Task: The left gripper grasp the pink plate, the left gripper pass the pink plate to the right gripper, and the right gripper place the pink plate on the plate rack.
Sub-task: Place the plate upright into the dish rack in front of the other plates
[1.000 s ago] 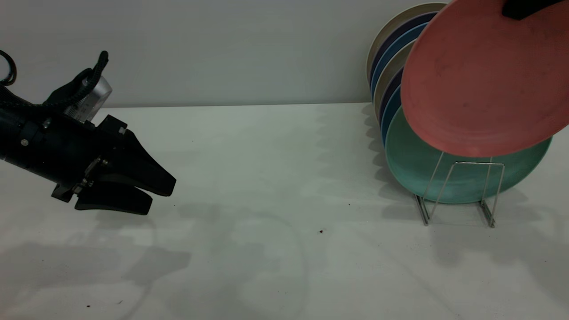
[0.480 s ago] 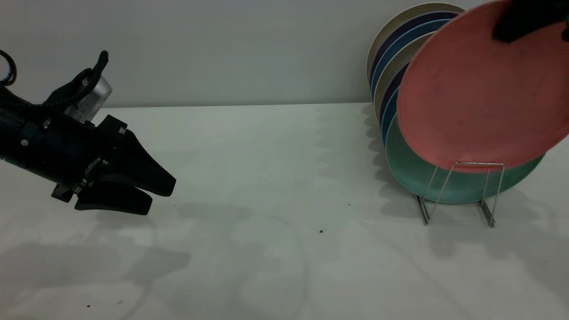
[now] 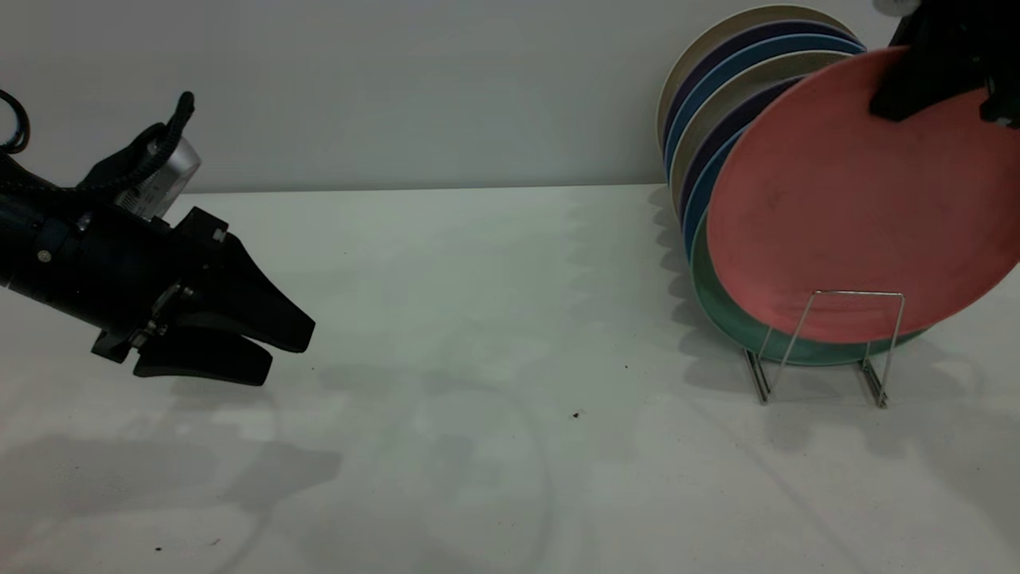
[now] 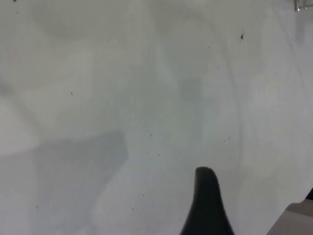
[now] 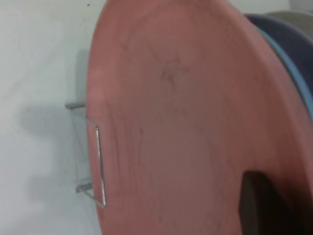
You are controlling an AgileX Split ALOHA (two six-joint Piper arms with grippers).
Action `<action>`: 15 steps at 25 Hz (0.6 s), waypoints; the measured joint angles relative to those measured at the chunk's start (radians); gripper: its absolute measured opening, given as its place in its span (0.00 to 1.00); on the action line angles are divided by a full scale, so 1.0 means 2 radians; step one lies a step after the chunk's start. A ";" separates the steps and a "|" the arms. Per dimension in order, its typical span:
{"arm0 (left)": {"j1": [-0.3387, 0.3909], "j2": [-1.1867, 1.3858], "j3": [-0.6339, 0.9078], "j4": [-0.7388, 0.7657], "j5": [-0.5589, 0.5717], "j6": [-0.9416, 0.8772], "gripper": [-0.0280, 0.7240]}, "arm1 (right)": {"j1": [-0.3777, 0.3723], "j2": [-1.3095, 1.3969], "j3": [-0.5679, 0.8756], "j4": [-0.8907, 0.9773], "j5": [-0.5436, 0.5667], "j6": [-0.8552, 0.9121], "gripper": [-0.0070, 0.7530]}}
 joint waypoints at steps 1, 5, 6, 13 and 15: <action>0.000 0.000 0.000 0.000 -0.001 0.000 0.81 | 0.000 0.002 0.000 0.000 0.000 0.000 0.13; 0.000 0.000 0.000 0.000 -0.004 0.000 0.81 | 0.000 0.003 0.000 0.011 0.000 0.000 0.20; 0.000 0.000 0.000 0.000 -0.005 0.000 0.81 | 0.000 0.003 0.000 0.015 0.000 0.000 0.25; 0.000 0.000 0.000 0.000 -0.012 0.000 0.81 | 0.000 0.003 0.000 0.036 0.004 0.006 0.54; 0.000 0.000 0.000 0.000 -0.012 -0.004 0.81 | 0.000 0.003 0.000 0.037 0.017 0.012 0.55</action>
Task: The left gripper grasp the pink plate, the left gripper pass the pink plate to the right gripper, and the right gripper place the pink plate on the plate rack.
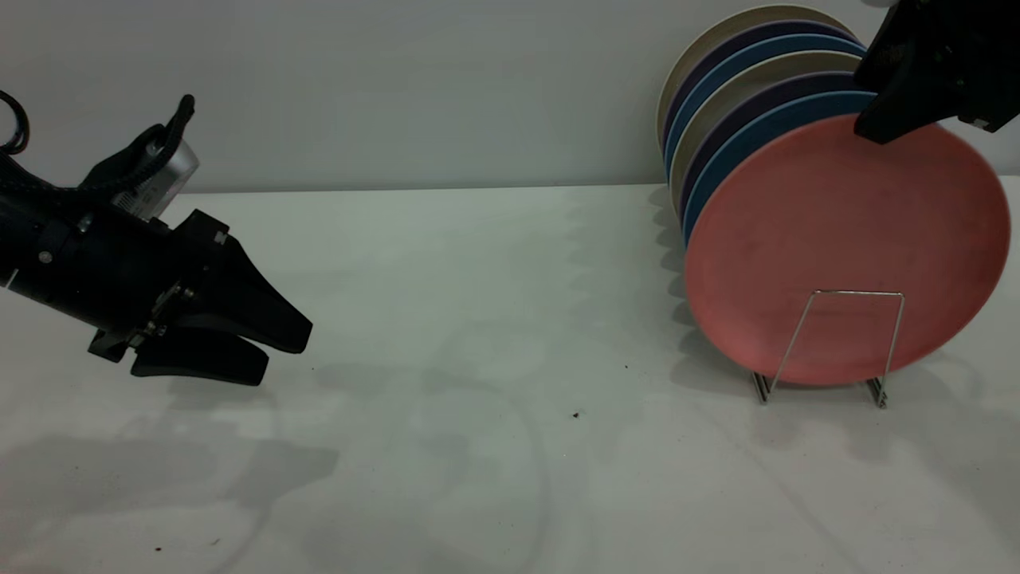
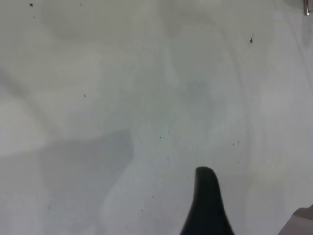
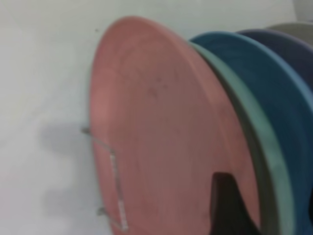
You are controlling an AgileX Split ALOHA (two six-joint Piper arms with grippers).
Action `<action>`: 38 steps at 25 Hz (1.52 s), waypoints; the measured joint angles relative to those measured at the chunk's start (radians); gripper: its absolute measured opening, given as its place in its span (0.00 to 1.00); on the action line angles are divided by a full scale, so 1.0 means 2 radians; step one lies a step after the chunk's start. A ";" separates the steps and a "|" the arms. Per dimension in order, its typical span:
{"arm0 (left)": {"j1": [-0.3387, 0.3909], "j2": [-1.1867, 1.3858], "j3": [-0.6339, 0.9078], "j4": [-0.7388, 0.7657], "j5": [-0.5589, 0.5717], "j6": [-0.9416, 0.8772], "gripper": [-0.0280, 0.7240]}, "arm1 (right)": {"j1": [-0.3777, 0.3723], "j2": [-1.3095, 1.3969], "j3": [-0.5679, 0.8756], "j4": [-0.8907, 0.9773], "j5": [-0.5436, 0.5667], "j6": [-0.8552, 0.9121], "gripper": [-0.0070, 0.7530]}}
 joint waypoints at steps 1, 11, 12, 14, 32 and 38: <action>0.000 0.000 0.000 0.000 0.000 -0.003 0.81 | 0.000 0.000 0.000 0.000 0.008 0.006 0.56; 0.010 -0.010 -0.066 0.177 0.001 -0.160 0.81 | 0.000 -0.051 0.000 -0.040 0.082 0.278 0.56; 0.010 -0.018 -0.078 0.216 0.004 -0.188 0.81 | 0.000 -0.060 0.000 -0.042 0.084 0.347 0.56; 0.010 -0.040 -0.099 0.288 0.006 -0.260 0.81 | 0.000 -0.071 0.000 -0.051 0.092 0.477 0.56; 0.010 -0.340 -0.109 0.579 0.151 -0.529 0.77 | 0.000 -0.222 0.032 -0.191 0.333 0.768 0.56; 0.010 -0.489 -0.006 0.571 0.163 -0.529 0.77 | 0.000 -0.383 0.118 -0.195 0.342 0.748 0.56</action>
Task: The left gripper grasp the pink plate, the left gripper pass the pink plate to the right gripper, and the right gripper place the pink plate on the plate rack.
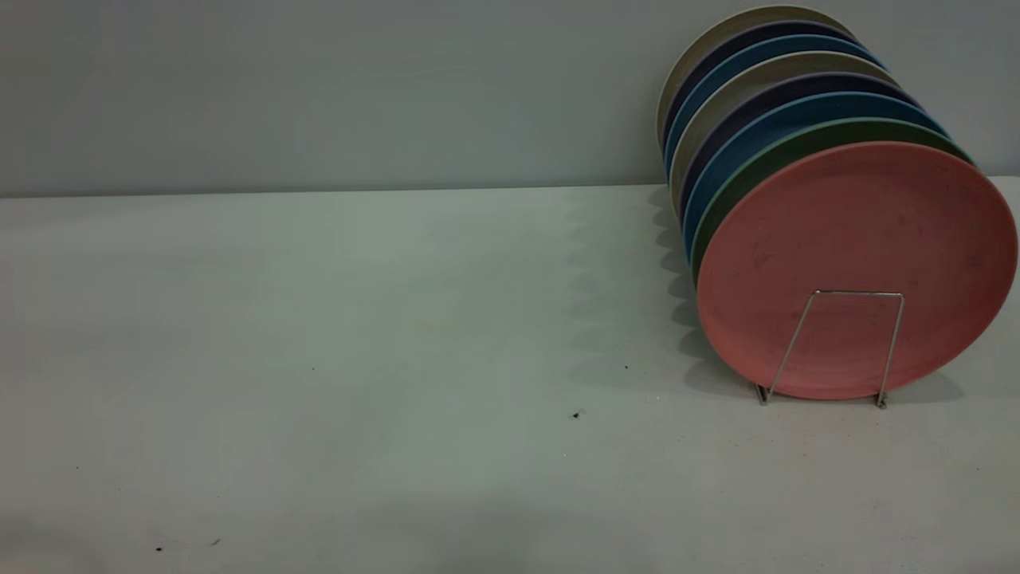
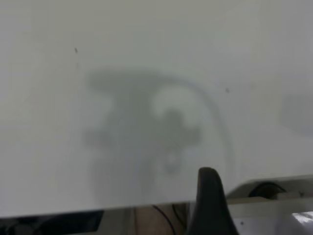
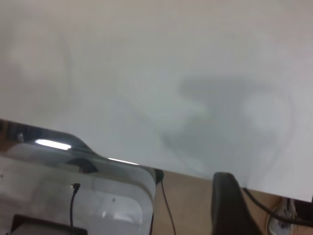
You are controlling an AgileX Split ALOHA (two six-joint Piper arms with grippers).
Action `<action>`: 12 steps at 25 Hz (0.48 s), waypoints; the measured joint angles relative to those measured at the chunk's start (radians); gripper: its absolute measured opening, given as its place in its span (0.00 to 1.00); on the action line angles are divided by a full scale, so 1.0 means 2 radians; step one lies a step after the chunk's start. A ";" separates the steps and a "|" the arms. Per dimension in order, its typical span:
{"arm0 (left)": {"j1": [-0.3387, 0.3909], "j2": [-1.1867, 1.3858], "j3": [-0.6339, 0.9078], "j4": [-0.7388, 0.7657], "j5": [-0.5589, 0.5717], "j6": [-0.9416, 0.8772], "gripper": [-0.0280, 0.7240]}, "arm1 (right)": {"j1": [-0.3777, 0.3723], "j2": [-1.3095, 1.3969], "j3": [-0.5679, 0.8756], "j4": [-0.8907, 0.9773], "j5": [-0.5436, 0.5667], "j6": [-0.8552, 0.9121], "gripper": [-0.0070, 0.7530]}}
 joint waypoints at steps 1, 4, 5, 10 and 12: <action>0.000 -0.029 0.017 -0.002 0.004 0.000 0.77 | 0.000 -0.022 0.013 0.000 0.002 0.000 0.56; 0.000 -0.110 0.049 -0.002 0.015 0.000 0.77 | 0.000 -0.092 0.050 0.000 0.004 -0.001 0.56; 0.000 -0.132 0.055 -0.002 0.022 0.000 0.77 | 0.000 -0.115 0.063 0.000 0.004 -0.001 0.56; 0.000 -0.248 0.072 -0.009 0.061 -0.016 0.77 | 0.000 -0.213 0.129 0.002 0.004 -0.002 0.56; 0.000 -0.293 0.080 -0.011 0.062 -0.024 0.77 | 0.000 -0.247 0.155 0.002 0.004 -0.004 0.56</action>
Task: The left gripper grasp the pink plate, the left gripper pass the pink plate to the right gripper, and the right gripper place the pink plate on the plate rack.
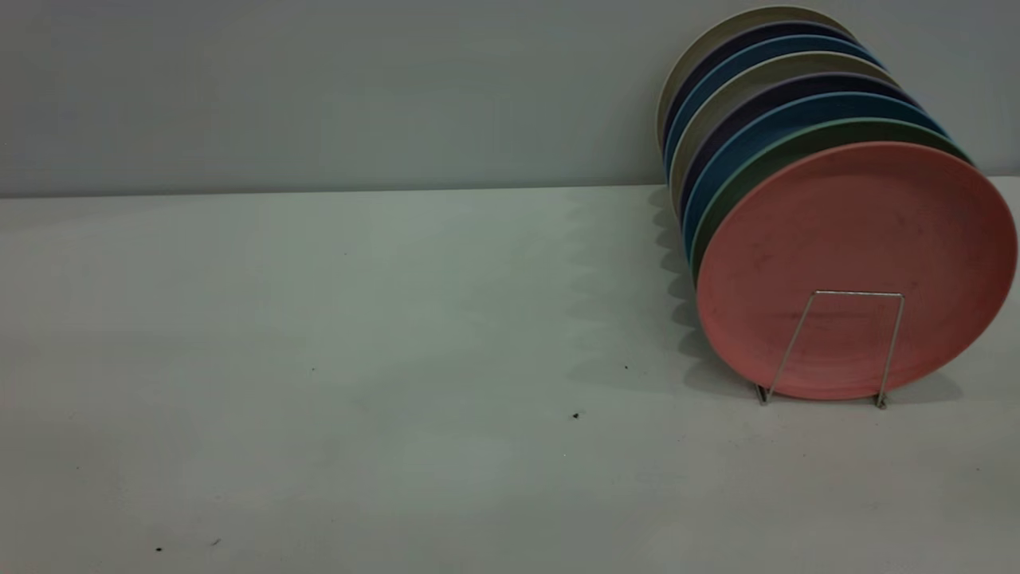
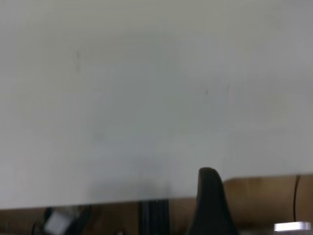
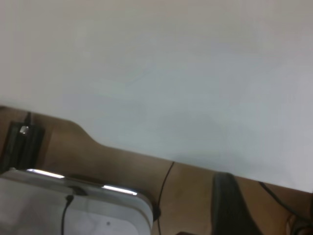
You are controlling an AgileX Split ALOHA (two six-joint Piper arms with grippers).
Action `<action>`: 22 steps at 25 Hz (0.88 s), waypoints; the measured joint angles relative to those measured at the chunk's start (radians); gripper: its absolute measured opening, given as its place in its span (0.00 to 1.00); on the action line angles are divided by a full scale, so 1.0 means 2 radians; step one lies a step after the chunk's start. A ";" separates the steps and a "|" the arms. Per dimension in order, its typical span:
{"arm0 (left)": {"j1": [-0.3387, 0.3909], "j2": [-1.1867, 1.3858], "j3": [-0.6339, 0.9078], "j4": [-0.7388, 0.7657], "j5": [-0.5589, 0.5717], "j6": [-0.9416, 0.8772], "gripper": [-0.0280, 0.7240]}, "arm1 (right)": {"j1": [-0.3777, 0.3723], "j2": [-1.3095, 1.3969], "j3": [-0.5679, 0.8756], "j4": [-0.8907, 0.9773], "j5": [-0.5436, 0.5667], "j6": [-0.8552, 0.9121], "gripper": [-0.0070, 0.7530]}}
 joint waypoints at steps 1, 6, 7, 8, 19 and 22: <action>0.000 -0.018 0.006 0.000 0.000 -0.004 0.77 | 0.000 -0.019 0.014 0.000 0.000 -0.004 0.56; 0.000 -0.110 0.048 0.000 0.000 -0.017 0.77 | 0.000 -0.108 0.071 -0.014 -0.025 -0.010 0.56; 0.000 -0.122 0.056 0.002 0.000 -0.017 0.77 | 0.000 -0.120 0.075 -0.017 -0.035 -0.011 0.56; 0.000 -0.131 0.065 0.004 0.000 -0.017 0.77 | 0.000 -0.132 0.076 -0.019 -0.043 -0.011 0.56; 0.000 -0.159 0.122 0.066 -0.008 -0.003 0.77 | 0.000 -0.148 0.088 -0.029 -0.056 -0.010 0.56; 0.000 -0.159 0.134 0.061 -0.023 -0.003 0.77 | 0.000 -0.148 0.088 -0.029 -0.056 -0.010 0.56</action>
